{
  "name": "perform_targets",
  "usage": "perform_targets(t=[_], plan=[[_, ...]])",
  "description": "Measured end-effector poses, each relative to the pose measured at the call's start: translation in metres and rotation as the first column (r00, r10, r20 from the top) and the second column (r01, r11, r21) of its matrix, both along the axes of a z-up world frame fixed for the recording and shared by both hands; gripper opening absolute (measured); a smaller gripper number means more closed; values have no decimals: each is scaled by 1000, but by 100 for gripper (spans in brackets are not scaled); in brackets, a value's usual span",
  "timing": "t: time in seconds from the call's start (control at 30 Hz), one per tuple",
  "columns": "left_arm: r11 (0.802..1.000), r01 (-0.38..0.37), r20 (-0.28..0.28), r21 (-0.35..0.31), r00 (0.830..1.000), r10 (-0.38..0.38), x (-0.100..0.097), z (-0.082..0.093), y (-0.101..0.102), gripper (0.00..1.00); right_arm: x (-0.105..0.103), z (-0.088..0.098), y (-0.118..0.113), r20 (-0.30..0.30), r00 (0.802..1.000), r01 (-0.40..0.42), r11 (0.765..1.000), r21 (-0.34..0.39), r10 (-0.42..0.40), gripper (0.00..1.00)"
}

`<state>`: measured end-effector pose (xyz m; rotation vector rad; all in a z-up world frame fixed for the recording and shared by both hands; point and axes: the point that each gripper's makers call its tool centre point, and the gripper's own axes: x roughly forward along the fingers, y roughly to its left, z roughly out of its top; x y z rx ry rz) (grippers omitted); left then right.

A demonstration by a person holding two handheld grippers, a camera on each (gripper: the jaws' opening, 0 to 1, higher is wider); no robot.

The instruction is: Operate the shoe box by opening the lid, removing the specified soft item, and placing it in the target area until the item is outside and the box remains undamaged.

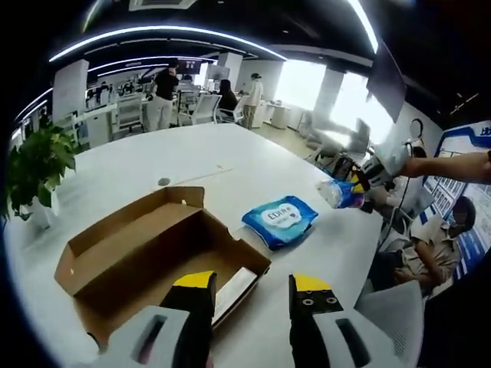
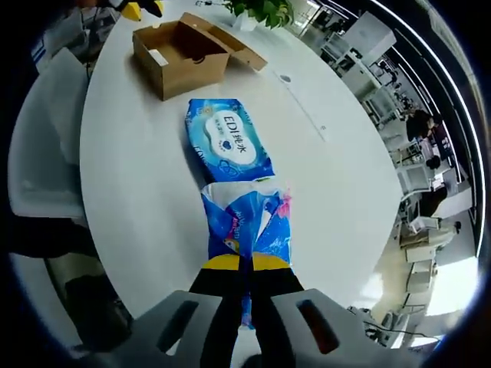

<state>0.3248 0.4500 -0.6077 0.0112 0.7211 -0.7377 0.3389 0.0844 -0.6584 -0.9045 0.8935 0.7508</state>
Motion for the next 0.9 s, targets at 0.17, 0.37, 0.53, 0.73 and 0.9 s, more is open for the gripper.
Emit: perform_targets(t=[0.17,0.37,0.53,0.73,0.9], plan=[[1000,-16,-4,4,1000,16,0,-1,1,38,5,-8,-4,-9,1000,-18,1000,-11,18,0],[999,-46,-15,1,999,46,0,-2,5,38,11,-22,-10,-27,997,-77,995,-66,75,0],[997,-73,-18,6,997,74,-1,-3,10,38,20,-30,-10,-43,995,-96,993,-69,93,0],[994,-111,-22,7,994,112,0,-5,18,38,34,-41,-11,-51,987,-154,983,-99,150,1],[990,-142,-24,8,990,142,-3,-4,24,38,43,-47,-8,-57,980,-196,973,-121,191,1]])
